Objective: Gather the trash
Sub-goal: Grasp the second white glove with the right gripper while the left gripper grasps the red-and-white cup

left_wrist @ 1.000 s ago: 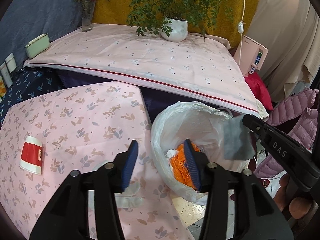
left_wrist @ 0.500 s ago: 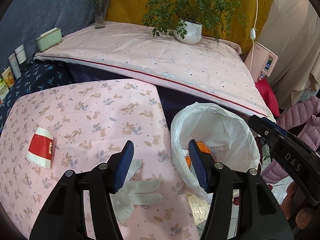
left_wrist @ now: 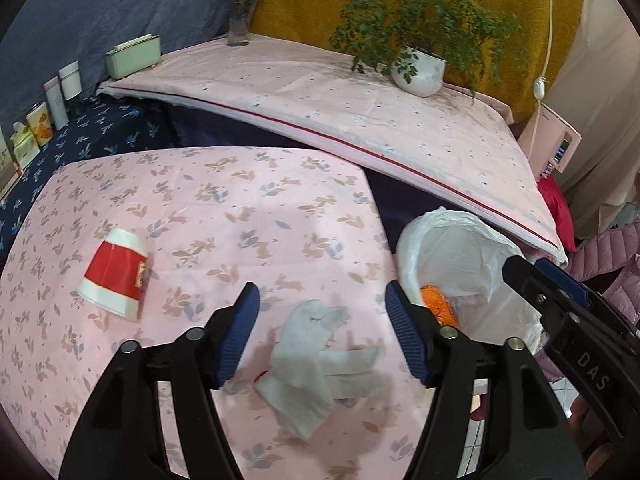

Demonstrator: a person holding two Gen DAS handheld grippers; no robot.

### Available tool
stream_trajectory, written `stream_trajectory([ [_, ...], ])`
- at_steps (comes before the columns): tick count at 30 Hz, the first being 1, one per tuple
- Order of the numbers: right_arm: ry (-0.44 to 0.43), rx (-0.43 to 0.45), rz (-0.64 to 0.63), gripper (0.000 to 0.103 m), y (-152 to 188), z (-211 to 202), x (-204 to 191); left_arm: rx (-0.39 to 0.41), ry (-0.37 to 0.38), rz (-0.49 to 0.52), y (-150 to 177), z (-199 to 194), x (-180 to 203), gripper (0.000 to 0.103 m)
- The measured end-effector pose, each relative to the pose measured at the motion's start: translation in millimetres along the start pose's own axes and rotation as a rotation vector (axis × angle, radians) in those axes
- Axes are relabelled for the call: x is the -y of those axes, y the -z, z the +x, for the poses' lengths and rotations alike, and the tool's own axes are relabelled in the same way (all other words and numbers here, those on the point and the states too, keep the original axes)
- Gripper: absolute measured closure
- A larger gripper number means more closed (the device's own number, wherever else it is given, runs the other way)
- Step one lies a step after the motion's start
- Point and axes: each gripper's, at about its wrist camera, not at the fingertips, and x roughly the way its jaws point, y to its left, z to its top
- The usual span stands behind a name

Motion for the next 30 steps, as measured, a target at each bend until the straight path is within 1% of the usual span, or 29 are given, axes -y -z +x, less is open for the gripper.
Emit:
stream_trajectory([
  [4,-0.022,-0.021,-0.017,0.056,7.9,6.5,-17.8,0.000,-0.028,-0.036,3.6,-0.4,-25.5,0.036],
  [7,-0.037,-0.039,-0.028,0.051,15.8,13.0,-32.8,-0.003,-0.051,-0.059,6.6,0.4,-43.9,0.035],
  [8,-0.045,-0.047,-0.033,0.051,19.0,15.8,-38.2,-0.003,-0.059,-0.069,7.9,0.3,-50.4,0.033],
  [13,-0.076,-0.092,-0.066,0.051,36.3,29.0,-64.0,-0.004,-0.093,-0.104,14.2,0.1,-78.7,0.032],
  [15,-0.086,-0.112,-0.076,0.051,43.7,35.3,-74.3,-0.002,-0.107,-0.118,16.3,-0.2,-89.5,0.027],
  [18,-0.096,-0.144,-0.092,0.051,55.3,45.7,-88.2,0.005,-0.136,-0.125,19.7,-0.7,-103.9,0.025],
  [20,-0.097,-0.164,-0.098,0.051,62.6,52.0,-94.7,0.005,-0.153,-0.125,21.0,-0.2,-113.7,0.024],
  [23,-0.097,-0.191,-0.101,0.051,72.9,62.2,-100.8,0.004,-0.184,-0.134,23.2,1.1,-131.0,0.020],
  [26,-0.092,-0.217,-0.095,0.051,80.9,73.0,-103.2,-0.008,-0.187,-0.164,26.3,3.5,-149.0,0.020],
  [29,-0.093,-0.238,-0.085,0.057,86.8,81.5,-105.4,-0.021,-0.181,-0.195,30.4,7.6,-163.2,0.020],
  [30,-0.094,-0.245,-0.086,0.063,88.0,84.1,-107.0,-0.026,-0.175,-0.202,31.6,9.1,-166.4,0.020],
])
